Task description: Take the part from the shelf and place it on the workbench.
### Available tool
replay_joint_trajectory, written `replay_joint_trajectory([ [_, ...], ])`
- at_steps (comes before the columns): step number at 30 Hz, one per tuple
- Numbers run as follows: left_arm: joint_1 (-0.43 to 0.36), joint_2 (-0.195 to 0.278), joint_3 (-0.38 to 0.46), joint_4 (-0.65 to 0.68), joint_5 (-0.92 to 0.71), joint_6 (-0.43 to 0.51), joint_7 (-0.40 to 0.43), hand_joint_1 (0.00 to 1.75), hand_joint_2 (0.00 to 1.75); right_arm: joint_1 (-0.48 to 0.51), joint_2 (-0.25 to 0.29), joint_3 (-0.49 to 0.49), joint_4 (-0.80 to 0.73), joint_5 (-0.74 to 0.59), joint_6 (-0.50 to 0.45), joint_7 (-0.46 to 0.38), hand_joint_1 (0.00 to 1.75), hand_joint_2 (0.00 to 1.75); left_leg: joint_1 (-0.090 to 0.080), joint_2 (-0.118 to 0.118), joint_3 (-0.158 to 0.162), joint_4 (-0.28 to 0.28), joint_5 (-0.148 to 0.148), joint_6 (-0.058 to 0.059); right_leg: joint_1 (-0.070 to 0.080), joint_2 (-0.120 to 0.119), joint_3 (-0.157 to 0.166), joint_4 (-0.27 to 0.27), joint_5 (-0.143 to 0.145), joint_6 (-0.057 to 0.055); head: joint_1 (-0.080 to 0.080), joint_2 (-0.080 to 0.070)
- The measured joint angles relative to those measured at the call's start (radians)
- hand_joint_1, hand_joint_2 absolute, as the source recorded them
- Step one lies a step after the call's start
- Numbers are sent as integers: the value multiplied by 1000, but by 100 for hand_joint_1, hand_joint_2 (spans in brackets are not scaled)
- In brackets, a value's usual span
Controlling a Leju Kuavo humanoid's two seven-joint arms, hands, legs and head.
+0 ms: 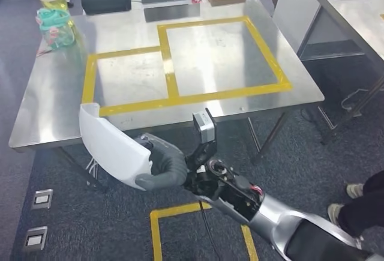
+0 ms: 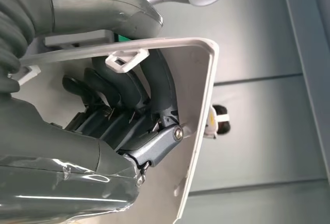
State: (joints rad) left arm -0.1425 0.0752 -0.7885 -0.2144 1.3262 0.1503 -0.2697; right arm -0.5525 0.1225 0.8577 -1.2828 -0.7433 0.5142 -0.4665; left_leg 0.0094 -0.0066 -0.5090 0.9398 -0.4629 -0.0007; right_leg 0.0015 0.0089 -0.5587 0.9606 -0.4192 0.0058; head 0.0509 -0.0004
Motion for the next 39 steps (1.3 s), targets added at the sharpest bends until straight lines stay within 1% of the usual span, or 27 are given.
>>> replay_joint_trajectory([
  [2,0,0,0,0,0,0,0,0,175,1,0,0,-1,0,0,0,166,175,0,2,-1,3,-6,-9,-4,3,7,-11,-7,-8,-2,0],
  [4,-1,0,0,0,1,0,0,0,175,-1,1,0,-2,1,0,-1,166,175,1,3,-29,61,-34,-19,-10,4,18,-21,-10,-18,-12,0],
  [7,-1,0,0,0,2,0,0,0,175,-1,1,0,-1,1,1,-2,166,175,2,3,-155,265,-97,-28,-9,0,32,-24,-23,-30,-25,0],
  [8,1,0,0,0,3,0,0,0,175,0,1,0,-1,2,1,-2,166,175,3,3,-188,303,-95,-29,-9,0,38,-24,-28,-31,-27,0],
  [9,3,0,0,0,4,0,0,0,175,1,1,0,0,2,2,-2,166,175,3,3,-203,303,-72,-30,-9,1,45,-24,-35,-31,-28,0],
  [10,5,0,0,0,5,1,0,0,175,1,1,1,0,2,2,-2,166,175,3,3,-197,261,-30,-29,-9,3,55,-23,-42,-30,-30,0],
  [11,6,1,0,0,6,2,0,0,175,2,1,1,0,2,2,-3,166,175,3,4,-174,189,22,-26,-9,4,66,-23,-51,-27,-31,0],
  [12,5,2,0,0,6,2,0,0,175,1,1,1,0,2,2,-3,166,175,2,4,-146,119,59,-24,-7,4,73,-23,-59,-23,-33,0],
  [13,5,2,0,0,7,3,0,0,175,0,1,0,0,2,2,-4,166,175,1,4,-122,62,79,-20,-5,5,77,-22,-68,-18,-36,0],
  [14,3,2,0,0,7,3,0,0,175,0,1,0,0,2,2,-4,166,175,-1,3,-107,31,82,-16,-3,4,79,-22,-74,-14,-36,0],
  [17,3,0,0,0,9,3,0,0,175,-2,1,0,0,2,5,-6,166,175,-1,0,-95,19,62,1,-2,3,84,-24,-91,1,-32,0],
  [19,5,0,0,0,9,4,-1,0,175,-3,2,0,-1,3,5,-7,166,175,3,1,-83,16,54,14,-4,1,68,24,-118,12,-27,0],
  [20,5,0,0,0,9,5,-2,0,175,-3,2,0,-1,3,5,-8,166,175,4,2,-75,15,49,19,-6,1,40,83,-143,16,-23,0],
  [22,5,1,0,0,8,5,-2,0,175,-1,2,0,1,3,5,-8,166,175,4,3,-60,15,35,26,-8,0,-49,237,-192,24,-14,0],
  [23,5,1,0,0,8,5,-2,0,175,1,2,0,2,3,4,-8,166,175,3,2,-51,15,28,26,-9,0,-87,291,-198,25,-11,0],
  [24,6,1,0,0,8,6,-2,0,175,2,2,0,3,3,4,-8,166,175,3,1,-40,15,20,25,-9,0,-110,306,-181,25,-8,0],
  [25,7,0,0,0,8,6,-2,0,175,3,2,0,4,4,4,-8,166,175,3,0,-27,15,11,24,-9,0,-111,279,-143,22,-4,0],
  [27,9,-1,0,0,8,5,-2,0,175,4,2,0,4,6,4,-8,166,175,3,-2,0,13,-8,19,-7,0,-71,144,-40,12,3,0],
  [28,8,-2,0,0,8,5,-2,0,175,4,2,0,5,7,4,-8,166,175,2,-3,10,13,-16,15,-3,0,-47,82,-6,6,2,0],
  [29,6,-2,0,0,8,5,-2,0,175,3,2,0,5,8,5,-8,166,175,1,-4,14,13,-21,10,0,0,-29,40,10,1,2,0],
  [31,3,-3,0,0,9,5,-2,0,175,3,2,-1,5,11,6,-7,166,175,0,-3,13,9,-25,1,6,1,-17,14,2,-7,0,0],
  [33,3,-2,0,0,9,5,-2,0,175,3,4,-1,4,13,9,-6,166,175,-2,1,19,8,-33,-9,0,3,-3,-3,-4,-14,1,0],
  [34,2,-3,0,0,9,5,-3,0,175,2,5,-2,3,15,11,-6,166,175,-2,1,10,31,-46,-14,-4,3,8,-14,-5,-17,-4,0],
  [35,1,-3,0,0,10,5,-3,0,175,1,6,-2,3,15,12,-6,166,175,-2,1,-13,78,-66,-19,-8,2,19,-23,-7,-21,-10,0],
  [37,0,-2,0,0,10,6,-3,0,175,0,6,-2,3,16,13,-6,166,175,0,2,-104,224,-114,-25,-9,0,30,-28,-13,-27,-22,0],
  [38,1,-2,0,0,10,6,-3,0,175,1,6,-1,4,16,13,-5,166,175,1,2,-150,285,-124,-27,-9,0,34,-29,-18,-29,-25,0],
  [39,3,-2,0,0,10,6,-3,0,175,3,6,-1,5,16,13,-4,166,175,1,2,-181,312,-115,-29,-9,0,39,-29,-23,-29,-27,0],
])
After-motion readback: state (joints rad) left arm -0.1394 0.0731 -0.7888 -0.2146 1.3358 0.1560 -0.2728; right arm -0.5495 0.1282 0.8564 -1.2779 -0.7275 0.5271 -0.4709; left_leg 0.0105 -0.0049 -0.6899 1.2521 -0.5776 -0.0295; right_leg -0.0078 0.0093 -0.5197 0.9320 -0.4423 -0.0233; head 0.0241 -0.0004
